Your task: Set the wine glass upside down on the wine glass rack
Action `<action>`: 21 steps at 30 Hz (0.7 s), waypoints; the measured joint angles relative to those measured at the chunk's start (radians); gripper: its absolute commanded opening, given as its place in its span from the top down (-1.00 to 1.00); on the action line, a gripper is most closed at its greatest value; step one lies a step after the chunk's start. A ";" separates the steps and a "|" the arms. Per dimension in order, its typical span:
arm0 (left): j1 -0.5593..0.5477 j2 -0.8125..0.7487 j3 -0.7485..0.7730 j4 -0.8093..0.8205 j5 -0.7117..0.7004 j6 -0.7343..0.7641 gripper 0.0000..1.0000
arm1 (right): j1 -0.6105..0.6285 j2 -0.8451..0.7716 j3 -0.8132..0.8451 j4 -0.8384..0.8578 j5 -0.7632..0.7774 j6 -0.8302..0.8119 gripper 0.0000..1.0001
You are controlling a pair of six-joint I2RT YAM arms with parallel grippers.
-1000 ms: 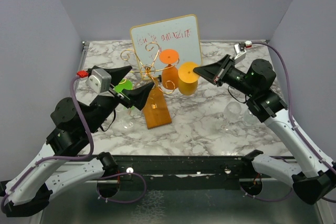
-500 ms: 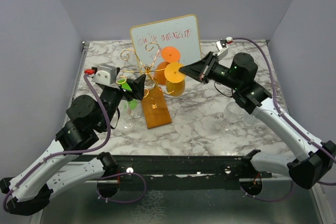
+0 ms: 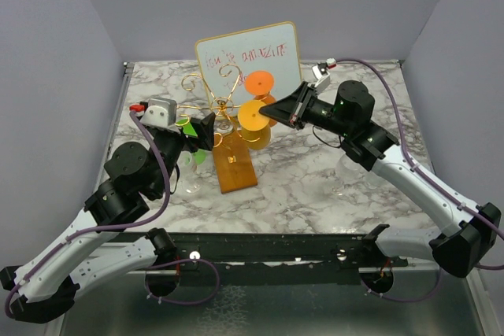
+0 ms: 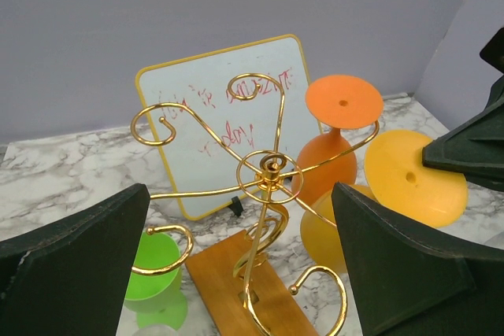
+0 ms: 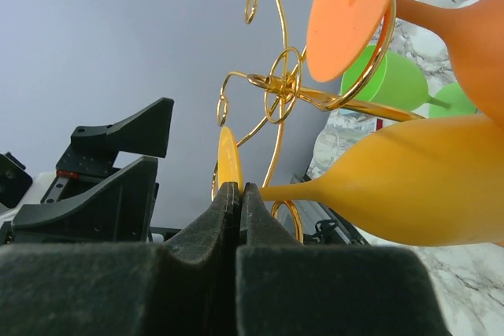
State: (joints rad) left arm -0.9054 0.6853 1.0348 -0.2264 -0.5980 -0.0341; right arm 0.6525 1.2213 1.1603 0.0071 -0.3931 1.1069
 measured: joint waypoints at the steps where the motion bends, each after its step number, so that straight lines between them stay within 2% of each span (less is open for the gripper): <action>1: 0.000 0.000 -0.001 0.000 -0.002 -0.002 -0.98 | 0.004 0.004 0.000 0.000 0.002 0.000 0.99; 21: 0.000 -0.011 -0.002 -0.041 -0.006 -0.029 -0.98 | 0.047 0.037 0.012 -0.001 -0.028 -0.010 0.99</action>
State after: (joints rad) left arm -0.9054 0.6746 1.0332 -0.2672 -0.6041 -0.0631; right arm 0.6998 1.2587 1.1725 0.0059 -0.4213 1.0966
